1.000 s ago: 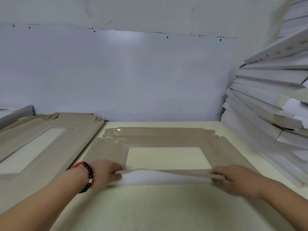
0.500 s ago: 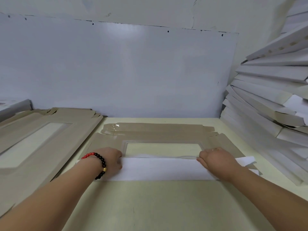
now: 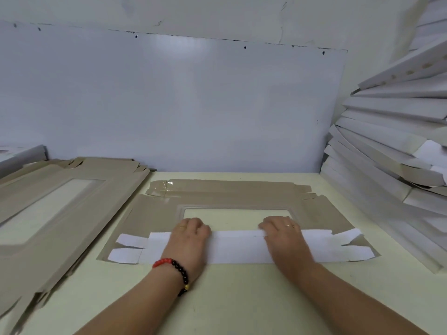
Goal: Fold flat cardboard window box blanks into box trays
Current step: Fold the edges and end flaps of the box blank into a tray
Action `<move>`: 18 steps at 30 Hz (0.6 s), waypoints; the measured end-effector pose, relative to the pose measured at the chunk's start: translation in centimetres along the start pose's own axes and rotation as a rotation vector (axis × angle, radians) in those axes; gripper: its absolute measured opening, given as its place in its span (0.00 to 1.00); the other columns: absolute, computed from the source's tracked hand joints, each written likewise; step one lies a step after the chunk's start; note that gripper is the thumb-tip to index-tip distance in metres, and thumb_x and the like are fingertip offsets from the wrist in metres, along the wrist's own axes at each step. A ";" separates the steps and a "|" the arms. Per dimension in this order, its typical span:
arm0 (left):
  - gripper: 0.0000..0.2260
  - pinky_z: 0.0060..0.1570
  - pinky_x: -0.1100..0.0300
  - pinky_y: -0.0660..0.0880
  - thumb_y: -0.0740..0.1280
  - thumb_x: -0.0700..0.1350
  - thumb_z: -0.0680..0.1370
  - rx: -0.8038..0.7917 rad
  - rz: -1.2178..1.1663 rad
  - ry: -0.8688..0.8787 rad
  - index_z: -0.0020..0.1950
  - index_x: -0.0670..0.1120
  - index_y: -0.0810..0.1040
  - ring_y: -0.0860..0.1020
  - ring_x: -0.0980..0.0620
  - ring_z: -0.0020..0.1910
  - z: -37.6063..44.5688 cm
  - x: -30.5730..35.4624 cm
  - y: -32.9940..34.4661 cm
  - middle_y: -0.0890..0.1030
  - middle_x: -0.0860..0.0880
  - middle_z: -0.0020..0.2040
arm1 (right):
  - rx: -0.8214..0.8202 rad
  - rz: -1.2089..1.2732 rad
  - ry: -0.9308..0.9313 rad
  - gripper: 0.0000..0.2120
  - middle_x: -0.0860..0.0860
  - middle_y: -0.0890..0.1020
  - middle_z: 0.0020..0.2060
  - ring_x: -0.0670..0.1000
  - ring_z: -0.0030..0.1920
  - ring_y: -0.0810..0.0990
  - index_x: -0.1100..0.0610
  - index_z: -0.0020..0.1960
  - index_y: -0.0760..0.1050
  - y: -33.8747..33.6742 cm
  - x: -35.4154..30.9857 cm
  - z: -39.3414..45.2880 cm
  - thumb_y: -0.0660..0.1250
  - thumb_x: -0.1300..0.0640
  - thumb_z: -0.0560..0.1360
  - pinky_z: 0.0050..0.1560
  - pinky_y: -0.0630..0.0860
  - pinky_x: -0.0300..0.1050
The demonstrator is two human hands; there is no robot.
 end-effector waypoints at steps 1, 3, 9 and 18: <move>0.22 0.67 0.59 0.60 0.58 0.37 0.72 -0.020 -0.016 0.072 0.66 0.46 0.71 0.65 0.44 0.65 0.3 1.6 0.5 0.69 0.46 0.65 | 0.026 0.079 -0.062 0.12 0.55 0.82 0.49 0.58 0.51 0.79 0.59 0.51 0.82 0.0 -2.2 0.2 0.64 0.65 0.70 0.58 0.66 0.48; 0.20 0.67 0.60 0.59 0.56 0.39 0.76 -0.085 -0.034 0.148 0.68 0.46 0.69 0.64 0.47 0.66 0.5 4.0 1.8 0.69 0.46 0.67 | -0.097 0.312 -0.096 0.17 0.60 0.76 0.62 0.58 0.65 0.70 0.66 0.62 0.76 1.4 -6.1 0.6 0.54 0.63 0.79 0.69 0.61 0.46; 0.28 0.76 0.55 0.42 0.49 0.50 0.82 -0.274 -0.014 0.091 0.80 0.47 0.44 0.43 0.50 0.78 -0.1 3.0 4.8 0.45 0.50 0.80 | -0.560 0.260 -0.085 0.27 0.48 0.46 0.79 0.45 0.78 0.43 0.55 0.79 0.44 5.2 -7.3 -0.5 0.46 0.49 0.84 0.76 0.39 0.42; 0.31 0.75 0.54 0.39 0.41 0.62 0.81 -0.361 0.112 -0.161 0.80 0.49 0.41 0.39 0.53 0.77 -1.9 -6.4 4.0 0.40 0.51 0.79 | -0.747 -0.057 0.080 0.34 0.45 0.37 0.77 0.42 0.76 0.35 0.51 0.79 0.37 5.3 6.4 -3.5 0.42 0.37 0.80 0.75 0.36 0.46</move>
Point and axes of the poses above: each hand's wrist, its own z-axis towards the middle knuckle, its own y-axis out of the palm, x = y × z, the point moved 7 cm from there along z, towards the middle knuckle
